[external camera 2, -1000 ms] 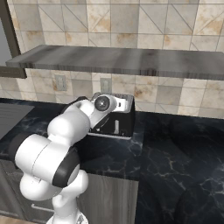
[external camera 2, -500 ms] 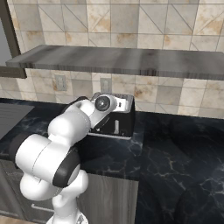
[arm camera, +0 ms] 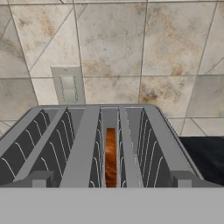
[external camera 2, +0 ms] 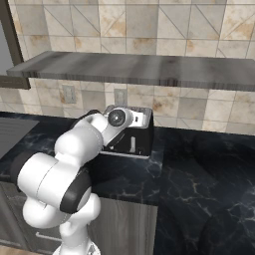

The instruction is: Start the toaster. Once the lever pops up, take the bread to the plate on the dining counter.

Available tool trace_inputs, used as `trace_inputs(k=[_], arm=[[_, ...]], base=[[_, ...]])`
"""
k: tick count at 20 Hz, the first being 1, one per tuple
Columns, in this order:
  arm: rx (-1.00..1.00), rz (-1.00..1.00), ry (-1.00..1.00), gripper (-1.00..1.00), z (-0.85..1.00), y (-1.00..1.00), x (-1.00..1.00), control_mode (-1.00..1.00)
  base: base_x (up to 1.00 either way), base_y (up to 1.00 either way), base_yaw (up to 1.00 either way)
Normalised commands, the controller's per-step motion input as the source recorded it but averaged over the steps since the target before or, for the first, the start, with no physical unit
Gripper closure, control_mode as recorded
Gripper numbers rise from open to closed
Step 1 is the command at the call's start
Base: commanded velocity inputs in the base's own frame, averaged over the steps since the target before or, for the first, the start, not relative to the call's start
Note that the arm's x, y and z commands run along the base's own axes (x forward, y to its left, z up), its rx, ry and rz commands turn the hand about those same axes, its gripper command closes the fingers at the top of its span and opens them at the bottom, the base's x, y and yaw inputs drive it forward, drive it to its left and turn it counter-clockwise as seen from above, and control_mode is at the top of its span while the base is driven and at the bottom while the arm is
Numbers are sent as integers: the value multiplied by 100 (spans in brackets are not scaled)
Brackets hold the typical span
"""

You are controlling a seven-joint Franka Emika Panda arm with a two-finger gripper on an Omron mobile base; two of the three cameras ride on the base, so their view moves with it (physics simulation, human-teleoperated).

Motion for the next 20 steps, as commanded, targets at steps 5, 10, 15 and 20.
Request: trace_inputs(k=[5, 10, 15, 20], arm=[[0, 0, 0, -100, 0, 0, 0, -100], [0, 0, 0, -100, 0, 0, 0, -100], [0, 0, 0, -100, 0, 0, 0, -100], [0, 0, 0, -100, 0, 0, 0, -100]], base=[[0, 0, 0], [0, 0, 0], [0, 0, 0], [0, 0, 0]])
